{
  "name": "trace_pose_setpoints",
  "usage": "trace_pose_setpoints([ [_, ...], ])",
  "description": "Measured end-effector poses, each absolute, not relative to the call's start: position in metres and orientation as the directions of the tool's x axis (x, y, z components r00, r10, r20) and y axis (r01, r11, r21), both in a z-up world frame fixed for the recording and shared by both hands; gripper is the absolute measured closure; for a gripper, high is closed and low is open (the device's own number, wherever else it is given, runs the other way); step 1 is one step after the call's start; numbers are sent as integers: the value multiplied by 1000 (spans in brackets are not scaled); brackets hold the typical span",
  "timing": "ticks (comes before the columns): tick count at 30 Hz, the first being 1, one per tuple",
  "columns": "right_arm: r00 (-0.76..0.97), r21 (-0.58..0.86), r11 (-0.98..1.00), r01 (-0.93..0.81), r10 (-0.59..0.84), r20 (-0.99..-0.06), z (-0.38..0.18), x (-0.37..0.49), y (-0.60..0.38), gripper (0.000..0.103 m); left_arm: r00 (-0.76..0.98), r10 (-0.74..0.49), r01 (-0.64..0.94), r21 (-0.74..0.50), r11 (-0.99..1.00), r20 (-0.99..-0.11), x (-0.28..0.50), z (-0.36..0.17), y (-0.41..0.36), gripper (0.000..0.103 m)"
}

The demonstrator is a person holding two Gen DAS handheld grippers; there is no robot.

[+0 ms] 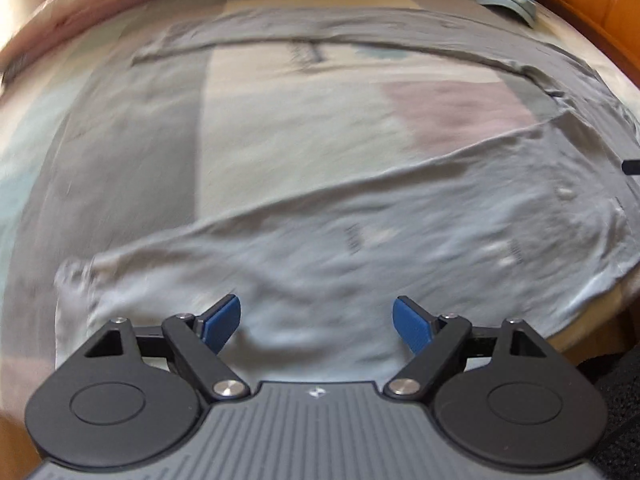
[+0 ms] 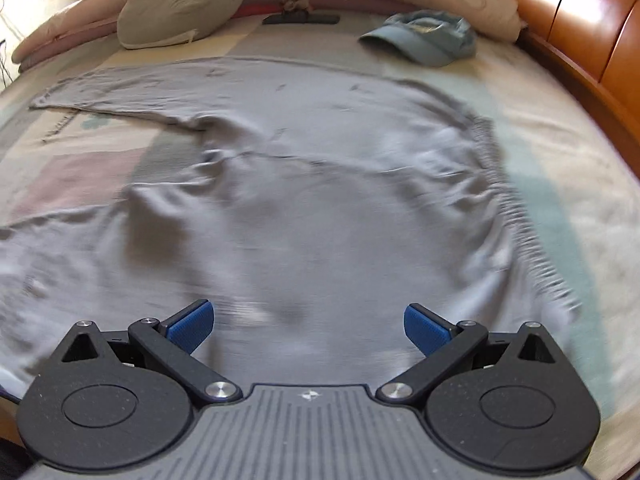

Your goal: Fold clothes

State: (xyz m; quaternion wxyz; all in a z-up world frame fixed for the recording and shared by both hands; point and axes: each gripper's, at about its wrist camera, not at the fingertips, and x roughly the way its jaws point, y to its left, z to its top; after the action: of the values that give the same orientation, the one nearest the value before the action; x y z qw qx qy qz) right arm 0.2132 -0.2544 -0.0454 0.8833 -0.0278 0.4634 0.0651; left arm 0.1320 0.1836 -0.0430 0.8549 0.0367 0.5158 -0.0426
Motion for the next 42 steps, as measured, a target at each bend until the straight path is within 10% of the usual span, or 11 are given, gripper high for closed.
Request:
trace_pose_setpoints([
  [29, 498, -98, 993, -73, -48, -866, -54, 228, -193, 0, 636, -155, 3, -198, 980, -756, 133, -34, 306, 15],
  [36, 512, -112, 993, -38, -77, -855, -54, 225, -191, 0, 622, 31, -190, -113, 975, -782, 140, -29, 324, 15],
  [42, 486, -152, 988, -32, -117, -866, -48, 228, -183, 0, 668, 7, -61, -46, 997, -744, 160, -4, 298, 15],
])
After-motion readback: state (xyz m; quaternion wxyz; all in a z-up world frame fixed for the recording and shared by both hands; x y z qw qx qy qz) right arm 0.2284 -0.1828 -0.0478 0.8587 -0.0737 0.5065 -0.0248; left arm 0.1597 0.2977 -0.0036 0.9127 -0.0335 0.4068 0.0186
